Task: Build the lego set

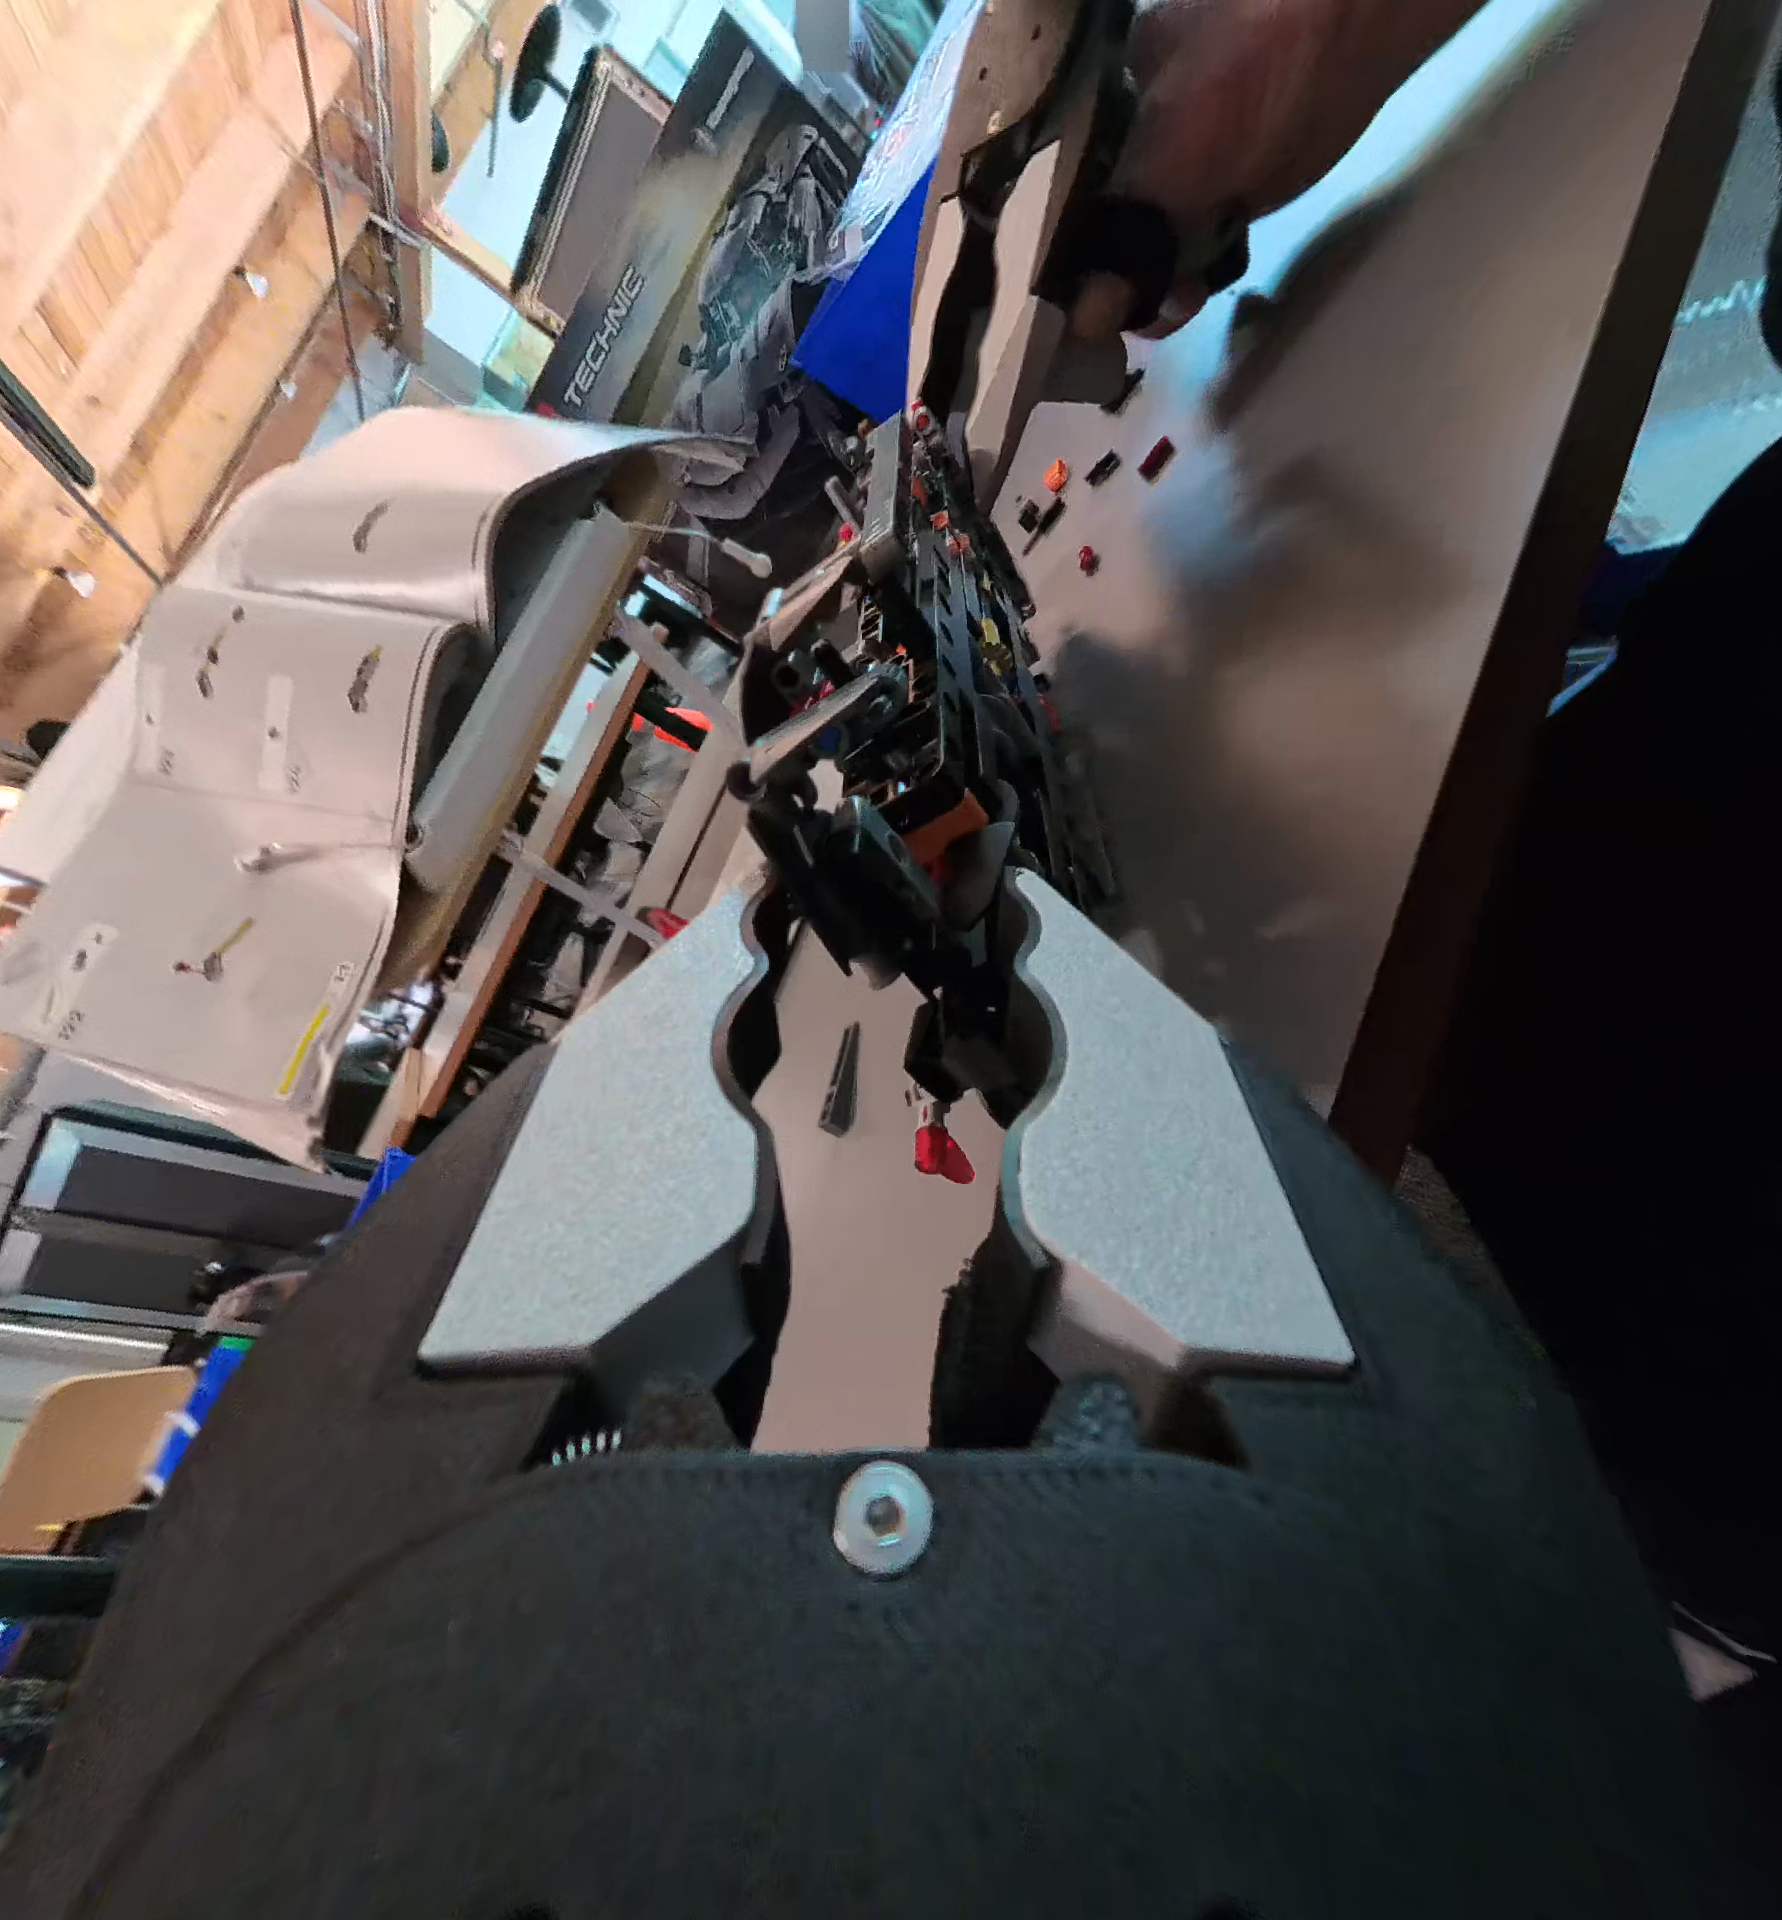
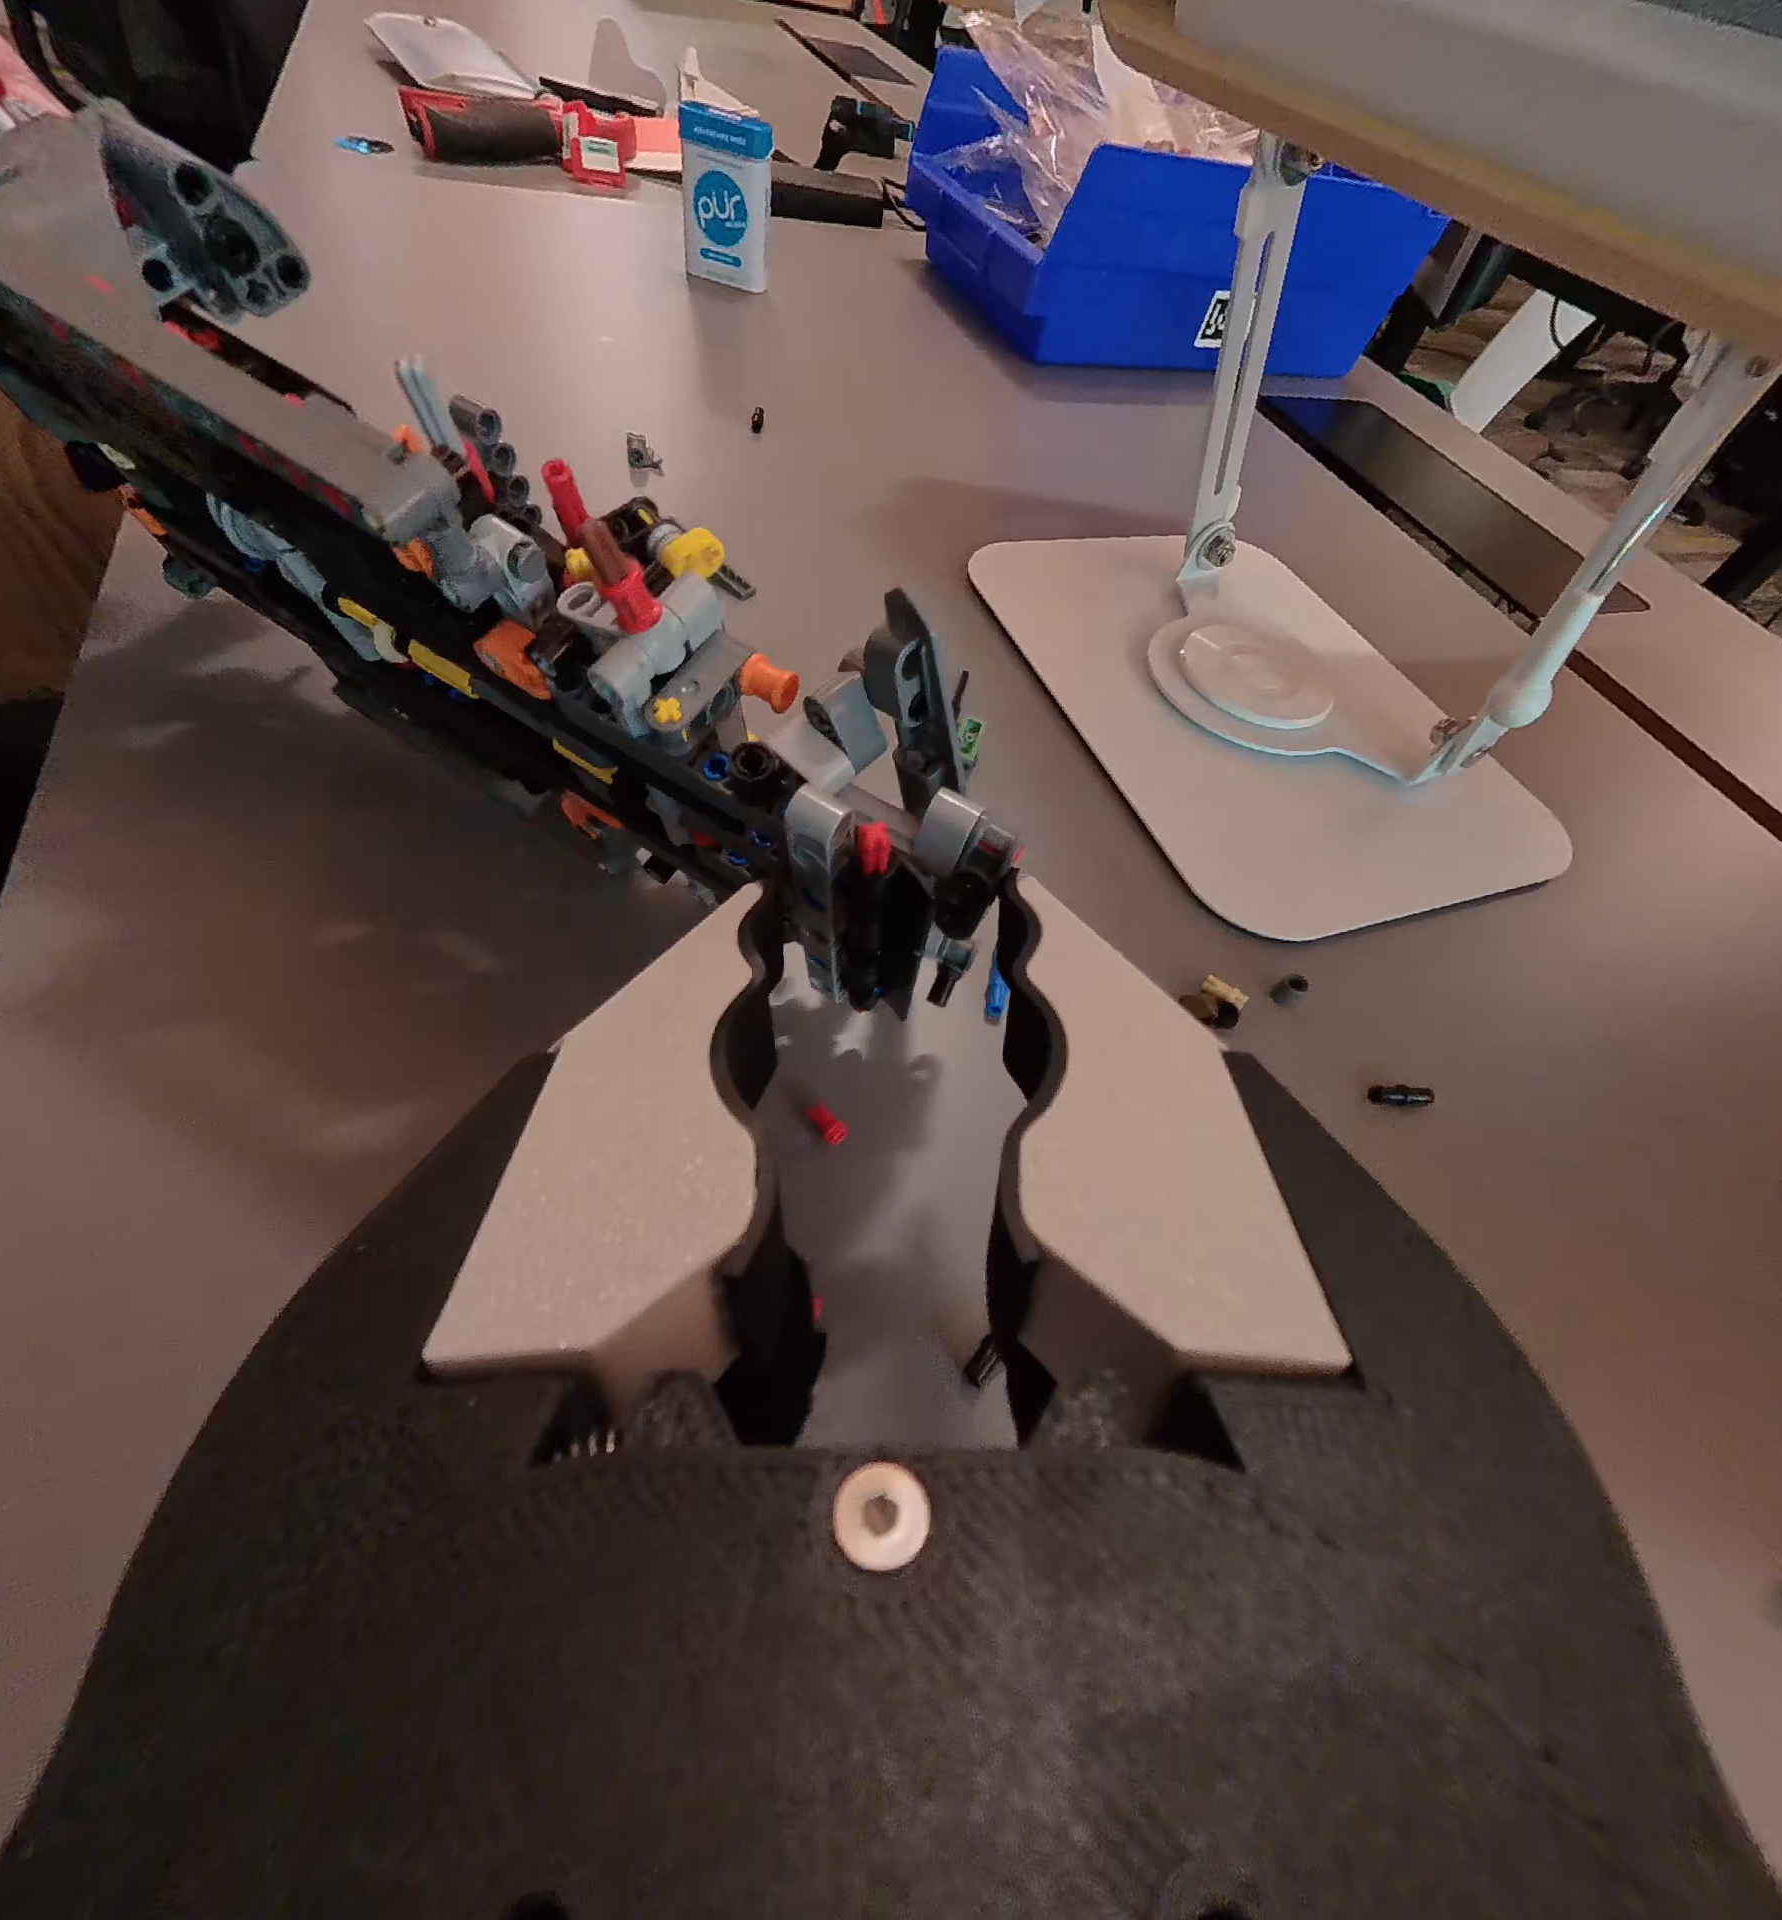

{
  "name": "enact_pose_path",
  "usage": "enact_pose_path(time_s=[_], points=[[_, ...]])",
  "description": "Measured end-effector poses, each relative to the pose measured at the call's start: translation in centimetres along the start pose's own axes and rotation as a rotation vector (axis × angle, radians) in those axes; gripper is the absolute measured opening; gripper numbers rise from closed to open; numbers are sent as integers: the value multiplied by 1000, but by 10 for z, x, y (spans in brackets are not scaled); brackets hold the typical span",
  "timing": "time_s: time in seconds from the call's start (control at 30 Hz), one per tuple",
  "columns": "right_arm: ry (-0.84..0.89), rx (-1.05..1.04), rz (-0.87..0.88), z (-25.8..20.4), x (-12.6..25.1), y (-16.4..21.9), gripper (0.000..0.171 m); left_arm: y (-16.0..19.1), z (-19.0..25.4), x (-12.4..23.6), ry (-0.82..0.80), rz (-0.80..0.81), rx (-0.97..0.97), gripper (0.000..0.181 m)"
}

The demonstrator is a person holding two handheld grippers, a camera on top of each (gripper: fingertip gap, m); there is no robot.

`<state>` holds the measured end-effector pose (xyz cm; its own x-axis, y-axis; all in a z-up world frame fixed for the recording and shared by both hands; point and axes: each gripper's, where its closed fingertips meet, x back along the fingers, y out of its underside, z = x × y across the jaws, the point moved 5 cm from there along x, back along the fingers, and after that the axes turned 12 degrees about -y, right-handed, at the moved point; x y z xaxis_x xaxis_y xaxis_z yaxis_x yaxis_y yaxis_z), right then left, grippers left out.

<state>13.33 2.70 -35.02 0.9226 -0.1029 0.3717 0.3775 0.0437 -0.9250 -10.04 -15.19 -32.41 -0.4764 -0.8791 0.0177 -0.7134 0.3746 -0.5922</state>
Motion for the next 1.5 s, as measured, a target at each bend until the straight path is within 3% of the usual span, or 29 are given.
enact_pose_path(time_s=[0.87,1.1,1.23,1.27,1.5], points=[[76,-27,-121,-34,30,25,37,-9,38,6,5,120,-417,38],[117,26,-235,-37,32,39,36,-11,54,6,29,143,-508,37],[136,49,-298,-36,28,46,36,-4,61,4,41,123,-543,36],[138,61,-315,-36,25,46,35,-3,60,3,27,123,-542,20],[148,79,-409,-24,6,44,32,35,59,-7,58,18,-591,21]])
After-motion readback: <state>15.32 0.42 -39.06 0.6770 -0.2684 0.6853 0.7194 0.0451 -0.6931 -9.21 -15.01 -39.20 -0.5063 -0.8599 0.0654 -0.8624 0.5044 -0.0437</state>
